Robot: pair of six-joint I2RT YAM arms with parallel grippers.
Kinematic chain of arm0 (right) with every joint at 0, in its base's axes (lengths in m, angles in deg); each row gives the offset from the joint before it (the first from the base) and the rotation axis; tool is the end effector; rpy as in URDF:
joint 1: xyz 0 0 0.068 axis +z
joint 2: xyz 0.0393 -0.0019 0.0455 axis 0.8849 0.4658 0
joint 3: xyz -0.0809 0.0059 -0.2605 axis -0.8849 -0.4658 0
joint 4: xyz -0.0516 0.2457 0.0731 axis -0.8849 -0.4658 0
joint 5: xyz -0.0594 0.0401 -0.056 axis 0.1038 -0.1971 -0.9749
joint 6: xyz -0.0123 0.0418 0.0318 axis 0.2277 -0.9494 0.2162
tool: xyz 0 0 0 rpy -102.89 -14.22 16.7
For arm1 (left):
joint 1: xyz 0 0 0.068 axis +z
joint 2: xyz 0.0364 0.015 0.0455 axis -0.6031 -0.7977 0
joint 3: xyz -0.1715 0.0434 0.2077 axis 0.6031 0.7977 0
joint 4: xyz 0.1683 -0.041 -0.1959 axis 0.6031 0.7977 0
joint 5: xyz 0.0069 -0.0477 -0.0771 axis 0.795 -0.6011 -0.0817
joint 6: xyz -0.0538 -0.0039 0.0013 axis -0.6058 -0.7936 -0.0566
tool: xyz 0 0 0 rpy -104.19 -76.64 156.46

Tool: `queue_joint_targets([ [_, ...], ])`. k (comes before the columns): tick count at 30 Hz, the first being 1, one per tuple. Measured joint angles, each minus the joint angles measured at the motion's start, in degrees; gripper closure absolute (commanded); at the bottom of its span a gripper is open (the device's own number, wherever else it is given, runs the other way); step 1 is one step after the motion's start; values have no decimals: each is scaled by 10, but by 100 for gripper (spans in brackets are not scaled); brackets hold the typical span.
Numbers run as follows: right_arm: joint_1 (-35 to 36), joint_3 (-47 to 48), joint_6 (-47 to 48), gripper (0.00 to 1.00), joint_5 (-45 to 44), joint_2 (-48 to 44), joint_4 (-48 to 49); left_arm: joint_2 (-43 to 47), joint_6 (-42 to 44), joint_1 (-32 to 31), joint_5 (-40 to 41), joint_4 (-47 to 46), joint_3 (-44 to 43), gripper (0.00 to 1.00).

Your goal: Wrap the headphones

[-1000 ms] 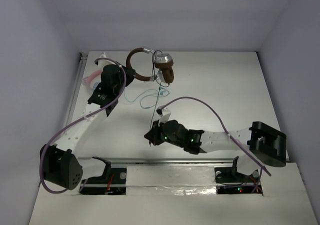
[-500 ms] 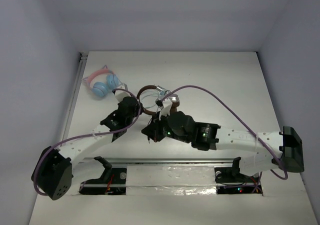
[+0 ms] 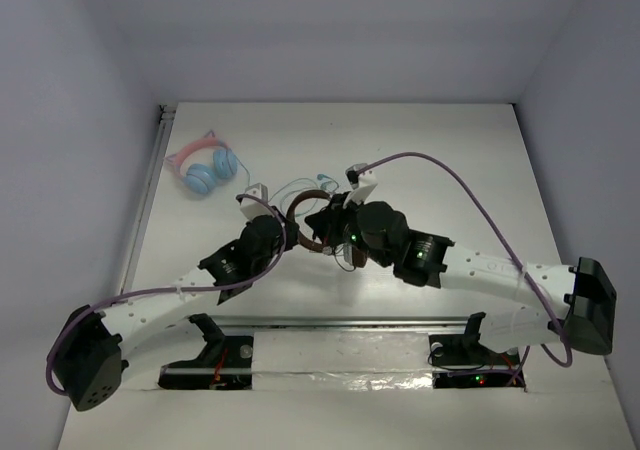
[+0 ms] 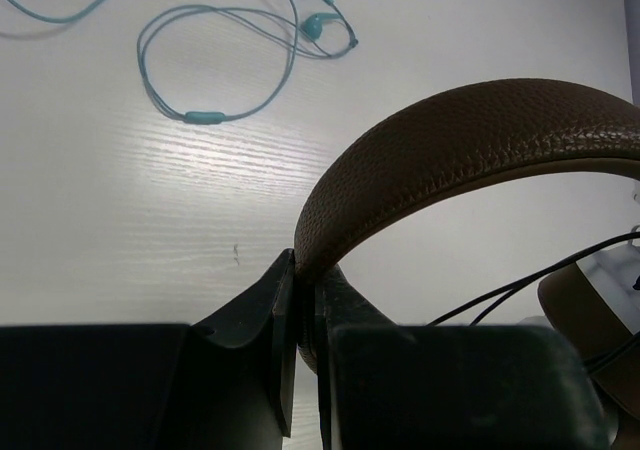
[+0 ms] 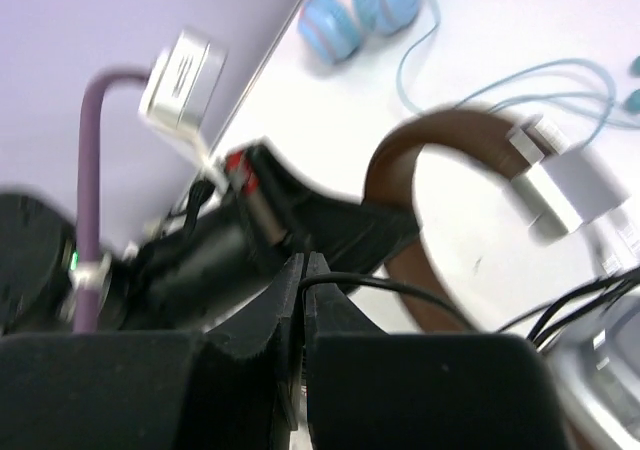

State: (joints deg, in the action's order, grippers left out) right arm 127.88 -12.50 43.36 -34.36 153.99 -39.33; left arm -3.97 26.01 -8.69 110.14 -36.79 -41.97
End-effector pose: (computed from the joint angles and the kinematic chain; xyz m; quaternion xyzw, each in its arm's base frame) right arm 0.1354 0.2689 0.3277 -0.0955 0.7719 0.3842 0.4974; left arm 0.1622 -0.1464 0.2391 -0.1203 0.8011 -0.2897 0.5098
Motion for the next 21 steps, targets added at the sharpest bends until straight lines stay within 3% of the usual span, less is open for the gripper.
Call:
queue_joint_targets([
  [8,-79,-41,-44,100,-1,-8,77,0,-12,-25,0,8,7,100],
  [21,-162,-153,-241,100,8,-26,207,0,-22,-26,-7,24,7,100],
])
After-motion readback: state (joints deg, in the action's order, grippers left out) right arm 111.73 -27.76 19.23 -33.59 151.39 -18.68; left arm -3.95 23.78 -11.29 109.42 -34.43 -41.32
